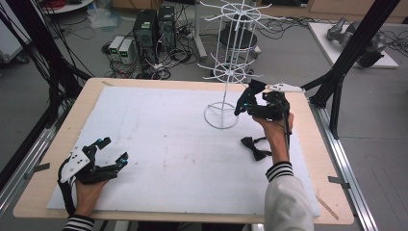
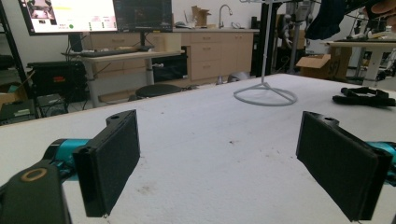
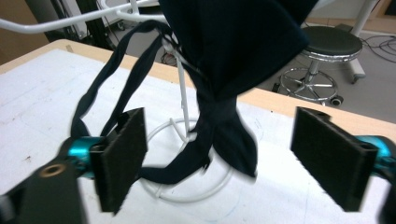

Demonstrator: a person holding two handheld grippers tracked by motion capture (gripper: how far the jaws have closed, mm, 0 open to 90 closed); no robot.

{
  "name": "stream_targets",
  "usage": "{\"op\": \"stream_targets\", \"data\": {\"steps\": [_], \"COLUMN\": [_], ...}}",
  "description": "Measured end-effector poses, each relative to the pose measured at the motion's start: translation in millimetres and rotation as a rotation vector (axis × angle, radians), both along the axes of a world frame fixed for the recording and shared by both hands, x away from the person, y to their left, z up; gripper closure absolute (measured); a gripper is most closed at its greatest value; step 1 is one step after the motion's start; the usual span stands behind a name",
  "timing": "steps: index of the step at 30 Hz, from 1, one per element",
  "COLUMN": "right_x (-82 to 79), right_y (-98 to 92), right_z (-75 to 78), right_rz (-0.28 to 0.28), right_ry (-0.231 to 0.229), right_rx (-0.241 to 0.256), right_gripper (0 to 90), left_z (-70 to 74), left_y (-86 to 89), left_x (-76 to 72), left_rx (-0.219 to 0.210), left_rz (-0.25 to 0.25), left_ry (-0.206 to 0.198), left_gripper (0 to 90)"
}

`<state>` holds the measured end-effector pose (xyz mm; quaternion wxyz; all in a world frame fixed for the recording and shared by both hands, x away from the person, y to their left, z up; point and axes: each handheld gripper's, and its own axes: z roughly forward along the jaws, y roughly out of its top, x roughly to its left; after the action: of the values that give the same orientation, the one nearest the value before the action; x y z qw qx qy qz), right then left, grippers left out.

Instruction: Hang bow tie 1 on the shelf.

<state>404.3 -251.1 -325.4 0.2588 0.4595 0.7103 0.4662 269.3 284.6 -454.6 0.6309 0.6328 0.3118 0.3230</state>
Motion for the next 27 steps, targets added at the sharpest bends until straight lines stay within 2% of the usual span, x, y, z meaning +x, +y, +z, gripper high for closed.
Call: {"op": "stream_targets", "data": {"steps": [3,6,8,16,20,27], "right_x": [-1.2,-4.7,-7.8,-25.3,-35.0,-52.4], "right_y": [-2.3,-5.5,-8.5,-25.8,-31.9,-36.8], "right_z": [-1.3,-0.5,0.2,2.9,6.4,9.3], "right_rz": [0.018,0.034,0.045,0.042,0.052,0.084], "right_ry": [0.027,0.014,0.005,-0.001,-0.03,-0.064], "right_rx": [-0.005,0.005,0.012,0.019,0.044,0.042], "right_gripper": [11.4,8.6,3.1,2.0,1.0,0.9], "left_z": [0.0,0.0,0.0,0.1,0.0,0.0], "left_y": [0.0,-0.1,-0.1,-0.2,0.2,0.5], "left_x": [0.0,0.1,0.1,0.2,0.2,0.2], "left_rx": [0.0,0.001,0.001,0.0,0.002,0.0], "left_rz": [0.0,-0.002,-0.002,-0.004,-0.008,-0.008], "left_ry": [0.0,-0.001,-0.002,-0.001,-0.003,-0.001], "left_gripper": [13.9,13.9,13.9,13.9,13.9,13.9]}}
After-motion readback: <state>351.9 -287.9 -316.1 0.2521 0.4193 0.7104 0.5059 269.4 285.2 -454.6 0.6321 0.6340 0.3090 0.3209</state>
